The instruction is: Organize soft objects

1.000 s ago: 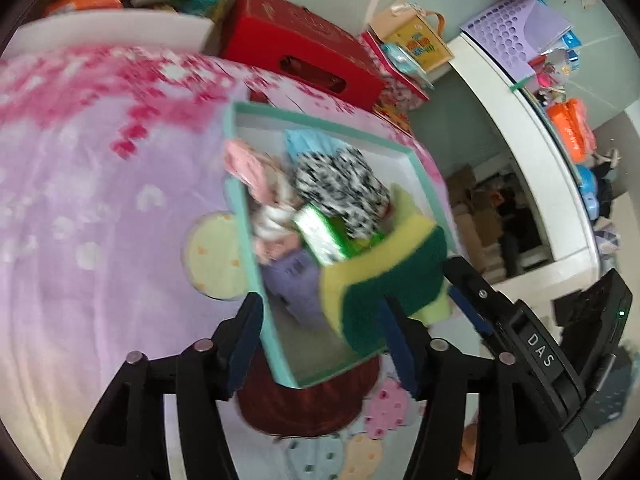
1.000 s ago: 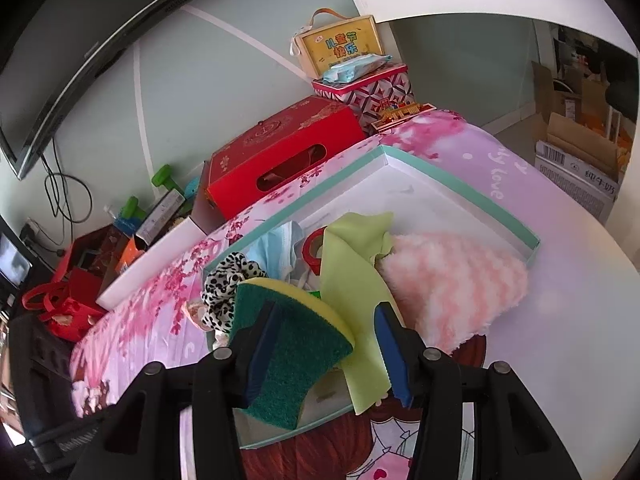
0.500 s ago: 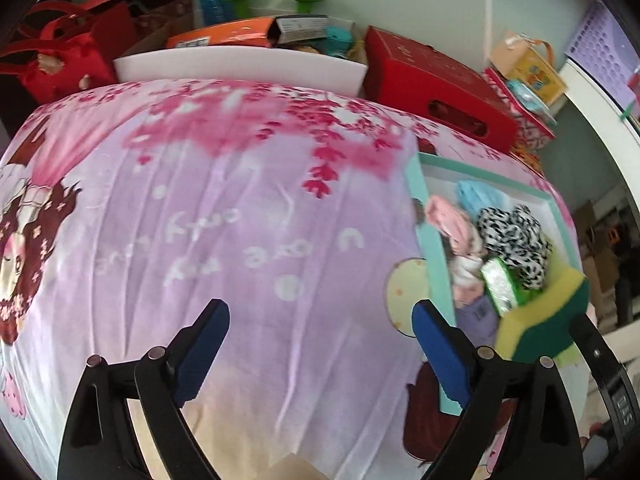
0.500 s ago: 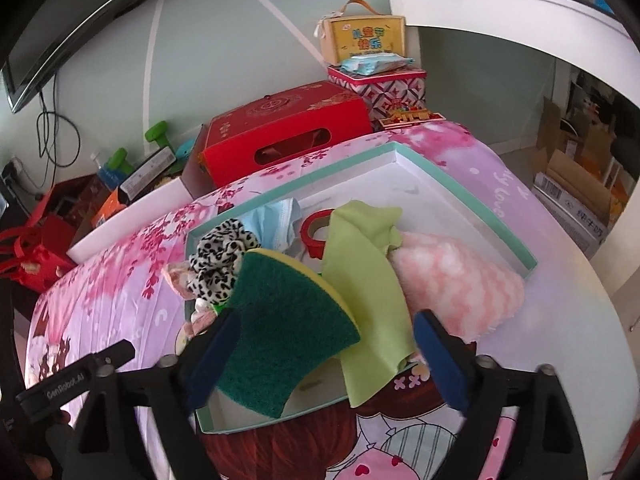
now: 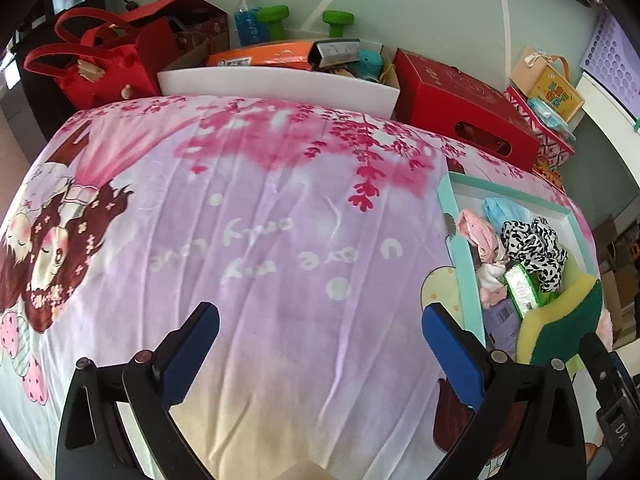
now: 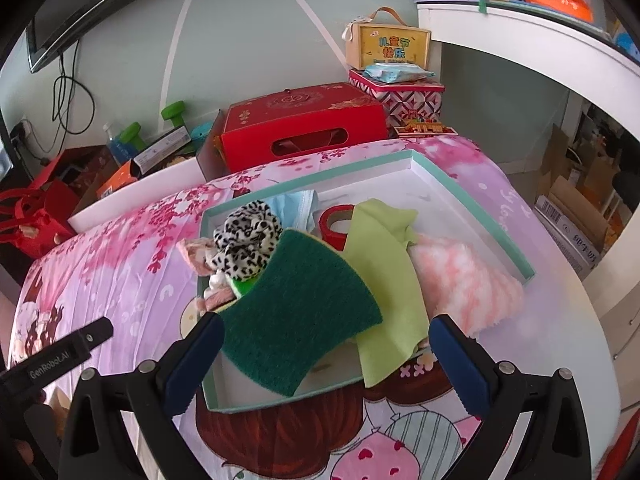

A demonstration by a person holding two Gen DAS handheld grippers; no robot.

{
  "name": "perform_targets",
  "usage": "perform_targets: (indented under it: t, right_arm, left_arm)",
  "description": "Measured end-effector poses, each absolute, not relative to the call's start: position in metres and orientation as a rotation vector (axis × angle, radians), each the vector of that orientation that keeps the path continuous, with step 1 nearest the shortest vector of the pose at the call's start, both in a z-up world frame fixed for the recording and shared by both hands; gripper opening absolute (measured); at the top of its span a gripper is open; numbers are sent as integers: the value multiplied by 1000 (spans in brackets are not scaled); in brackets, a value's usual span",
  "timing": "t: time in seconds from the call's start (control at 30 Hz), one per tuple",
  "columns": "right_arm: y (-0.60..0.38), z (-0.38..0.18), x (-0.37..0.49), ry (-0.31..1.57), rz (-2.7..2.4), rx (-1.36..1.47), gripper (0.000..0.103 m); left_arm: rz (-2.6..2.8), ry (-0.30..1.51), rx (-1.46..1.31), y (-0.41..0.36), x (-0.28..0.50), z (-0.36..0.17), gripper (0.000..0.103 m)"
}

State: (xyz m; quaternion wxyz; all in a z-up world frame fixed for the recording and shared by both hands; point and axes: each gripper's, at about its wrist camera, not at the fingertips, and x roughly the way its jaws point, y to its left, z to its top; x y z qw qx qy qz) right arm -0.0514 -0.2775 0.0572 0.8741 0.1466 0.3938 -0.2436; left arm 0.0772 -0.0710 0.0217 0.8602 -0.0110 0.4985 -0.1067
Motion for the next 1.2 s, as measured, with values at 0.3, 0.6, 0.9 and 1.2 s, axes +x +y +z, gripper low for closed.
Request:
perform_targets:
  t: [0.3,0.6,0.9,1.2]
  right_arm:
    - [-260,60,-57,836,-495,266,103]
    - [-245,56,-66,872,-488,242,103]
    - [-226,50,-74,905,-460,215,103]
    - [-208,42,-73,939,-422,180,103]
  left_arm:
    - [-200,1038,4,-56,63,24,101]
    - [-139,1022,80,-44,46,26,101]
    - [-84,1039,165,-34,21,15,101]
    - [-14,1058,206,-22,14,7,101]
